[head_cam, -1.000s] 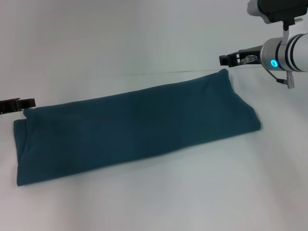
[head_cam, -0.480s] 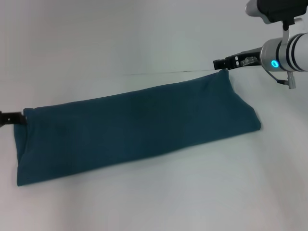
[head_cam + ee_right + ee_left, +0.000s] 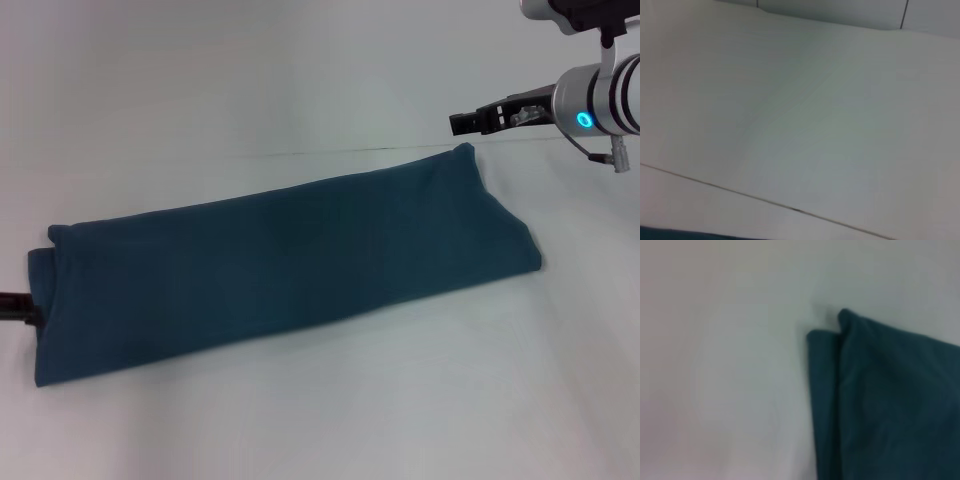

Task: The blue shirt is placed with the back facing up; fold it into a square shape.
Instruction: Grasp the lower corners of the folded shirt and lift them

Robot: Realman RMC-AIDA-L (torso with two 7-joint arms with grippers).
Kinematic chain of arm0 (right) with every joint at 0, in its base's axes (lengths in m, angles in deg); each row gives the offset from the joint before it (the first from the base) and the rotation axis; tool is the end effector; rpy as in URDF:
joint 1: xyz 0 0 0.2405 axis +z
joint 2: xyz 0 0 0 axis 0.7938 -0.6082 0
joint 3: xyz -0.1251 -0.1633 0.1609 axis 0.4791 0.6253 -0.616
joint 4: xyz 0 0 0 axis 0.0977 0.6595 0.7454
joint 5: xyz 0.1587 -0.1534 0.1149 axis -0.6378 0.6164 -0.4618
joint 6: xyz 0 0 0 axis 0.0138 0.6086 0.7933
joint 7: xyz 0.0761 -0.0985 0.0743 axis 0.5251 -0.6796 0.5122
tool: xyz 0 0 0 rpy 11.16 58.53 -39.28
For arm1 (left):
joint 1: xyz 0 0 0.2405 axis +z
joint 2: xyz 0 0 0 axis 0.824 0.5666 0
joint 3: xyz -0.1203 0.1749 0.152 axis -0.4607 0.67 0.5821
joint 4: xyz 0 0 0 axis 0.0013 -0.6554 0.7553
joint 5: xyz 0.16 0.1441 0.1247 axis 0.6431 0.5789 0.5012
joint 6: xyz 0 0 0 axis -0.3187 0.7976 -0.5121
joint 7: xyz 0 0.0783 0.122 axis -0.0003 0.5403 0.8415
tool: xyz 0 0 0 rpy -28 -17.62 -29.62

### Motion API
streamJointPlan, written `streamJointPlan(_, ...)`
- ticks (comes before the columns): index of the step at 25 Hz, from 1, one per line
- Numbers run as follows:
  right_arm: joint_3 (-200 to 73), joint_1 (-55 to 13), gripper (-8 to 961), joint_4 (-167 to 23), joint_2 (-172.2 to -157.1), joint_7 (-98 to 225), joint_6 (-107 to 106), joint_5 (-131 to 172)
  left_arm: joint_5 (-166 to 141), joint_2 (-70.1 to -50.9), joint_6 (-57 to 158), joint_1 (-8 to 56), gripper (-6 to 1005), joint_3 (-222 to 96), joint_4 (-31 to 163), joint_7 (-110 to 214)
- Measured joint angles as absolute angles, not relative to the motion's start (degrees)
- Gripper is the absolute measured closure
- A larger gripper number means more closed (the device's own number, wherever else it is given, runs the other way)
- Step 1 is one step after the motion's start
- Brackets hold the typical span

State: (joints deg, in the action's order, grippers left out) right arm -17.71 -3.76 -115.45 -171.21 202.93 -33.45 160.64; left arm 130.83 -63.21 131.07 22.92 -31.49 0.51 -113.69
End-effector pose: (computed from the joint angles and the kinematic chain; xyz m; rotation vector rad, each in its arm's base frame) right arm 0.2148 0.5282 0.0384 -2.0037 0.9192 0.0758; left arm -0.3175 0.3891 0.1140 -1.6949 -1.9505 -0.0847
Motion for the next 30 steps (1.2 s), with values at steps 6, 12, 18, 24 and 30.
streamJointPlan(6,-15.05,-3.76,20,-115.92,-171.25,202.89,-33.21,160.69,130.95,-63.44,133.00,22.81,62,-31.79,1.36,-116.62)
streamJointPlan(12,-14.21,-3.74,19,-116.25,-171.47,202.87,-33.43,160.69,130.49,-63.53,133.31,22.10,63,-32.46,5.80,-117.86)
streamJointPlan(18,-14.08,-3.73,19,-116.32,-171.50,202.84,-33.57,160.68,130.36,-63.38,132.55,21.01,63,-35.53,8.95,-117.89)
streamJointPlan(24,-13.99,-4.12,19,-116.36,-171.51,202.83,-33.93,160.68,130.59,-63.08,130.11,20.13,62,-37.11,11.82,-117.92)
streamJointPlan(30,-14.00,-4.32,19,-116.37,-171.51,202.83,-33.98,160.68,130.59,-63.05,127.55,19.84,62,-37.27,13.51,-118.02)
